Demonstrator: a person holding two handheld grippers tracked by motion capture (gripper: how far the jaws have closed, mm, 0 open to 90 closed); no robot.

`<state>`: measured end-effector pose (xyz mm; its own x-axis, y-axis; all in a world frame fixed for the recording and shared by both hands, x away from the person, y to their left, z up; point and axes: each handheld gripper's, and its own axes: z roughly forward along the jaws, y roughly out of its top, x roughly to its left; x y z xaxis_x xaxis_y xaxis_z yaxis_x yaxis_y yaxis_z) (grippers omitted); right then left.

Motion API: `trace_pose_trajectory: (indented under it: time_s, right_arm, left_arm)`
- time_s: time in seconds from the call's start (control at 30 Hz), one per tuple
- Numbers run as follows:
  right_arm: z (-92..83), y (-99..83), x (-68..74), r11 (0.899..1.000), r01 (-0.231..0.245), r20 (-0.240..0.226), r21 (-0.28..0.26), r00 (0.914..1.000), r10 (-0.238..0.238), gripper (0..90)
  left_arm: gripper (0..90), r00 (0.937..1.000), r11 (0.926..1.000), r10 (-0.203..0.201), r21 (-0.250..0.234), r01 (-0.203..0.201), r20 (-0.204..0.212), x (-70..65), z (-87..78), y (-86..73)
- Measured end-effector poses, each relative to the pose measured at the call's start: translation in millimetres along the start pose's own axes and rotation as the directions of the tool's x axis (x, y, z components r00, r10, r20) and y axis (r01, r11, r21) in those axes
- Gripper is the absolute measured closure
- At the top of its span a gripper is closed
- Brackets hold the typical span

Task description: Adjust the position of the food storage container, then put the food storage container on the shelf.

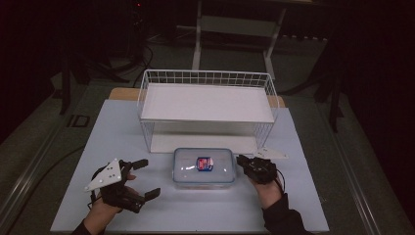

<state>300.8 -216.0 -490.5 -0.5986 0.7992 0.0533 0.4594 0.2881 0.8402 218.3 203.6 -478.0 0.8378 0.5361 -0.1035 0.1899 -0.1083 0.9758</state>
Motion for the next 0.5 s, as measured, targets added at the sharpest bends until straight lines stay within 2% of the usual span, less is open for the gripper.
trace_pose_trajectory:
  time_s: [0.03, 0.1, 0.13, 0.17, 0.2, 0.27, 0.3, 0.33, 0.43, 0.47, 0.5]
  right_arm:
    - [-4.0, 0.3, 0.7, 1.0, -0.002, 0.004, -0.015, 1.0, 0.002, 73.0]
    - [-12.1, 1.0, 1.8, 0.999, -0.013, -0.011, -0.052, 0.9999, 0.013, 57.8]
    - [-12.1, 1.0, 1.8, 0.999, -0.013, -0.011, -0.052, 0.9999, 0.013, 57.8]
    - [-15.7, 1.5, 2.8, 0.998, -0.016, -0.017, -0.06, 0.9997, 0.015, 53.5]
    - [-26.3, 2.6, 6.0, 0.993, -0.034, -0.07, -0.112, 0.9972, 0.027, 38.5]
    - [-32.8, 4.2, 7.5, 0.988, -0.045, -0.103, -0.145, 0.9943, 0.031, 26.7]
    - [-32.8, 4.2, 7.5, 0.988, -0.045, -0.103, -0.145, 0.9943, 0.031, 26.7]
    - [-40.5, 7.0, 11.5, 0.984, -0.024, -0.111, -0.175, 0.9938, 0.005, 14.4]
    - [-47.4, 8.8, 14.3, 0.981, -0.014, -0.128, -0.193, 0.9917, -0.011, 11.8]
    - [-53.8, 10.2, 17.0, 0.974, 0.012, -0.142, -0.224, 0.9888, -0.044, 11.1]
    - [-53.8, 10.2, 17.0, 0.974, 0.012, -0.142, -0.224, 0.9888, -0.044, 11.1]
  left_arm:
    - [0.3, 1.0, 1.0, -0.003, 0.003, 0.003, -0.007, 0.2, 0.4, 0.6]
    - [0.3, 0.9996, 0.9999, -0.003, 0.014, 0.003, -0.028, 0.3, 1.5, 1.5]
    - [0.3, 0.9996, 0.9999, -0.003, 0.014, 0.003, -0.028, 0.3, 1.5, 1.5]
    - [0.3, 0.9991, 0.9991, -0.01, 0.041, 0.011, -0.04, 0.0, 3.7, 2.5]
    - [0.3, 0.9989, 0.9983, -0.011, 0.057, 0.013, -0.045, -0.1, 5.2, 3.1]
    - [0.2, 0.9985, 0.9974, -0.011, 0.071, 0.015, -0.054, -0.4, 7.2, 4.7]
    - [0.2, 0.9985, 0.9974, -0.011, 0.071, 0.015, -0.054, -0.4, 7.2, 4.7]
    - [0.2, 0.9977, 0.996, -0.011, 0.087, 0.017, -0.067, -0.5, 9.9, 9.4]
    - [0.2, 0.9972, 0.9956, -0.014, 0.091, 0.021, -0.074, -1.4, 11.9, 14.5]
    - [0.2, 0.9972, 0.9942, -0.017, 0.105, 0.025, -0.073, -2.3, 14.9, 21.6]
    - [0.2, 0.9972, 0.9942, -0.017, 0.105, 0.025, -0.073, -2.3, 14.9, 21.6]
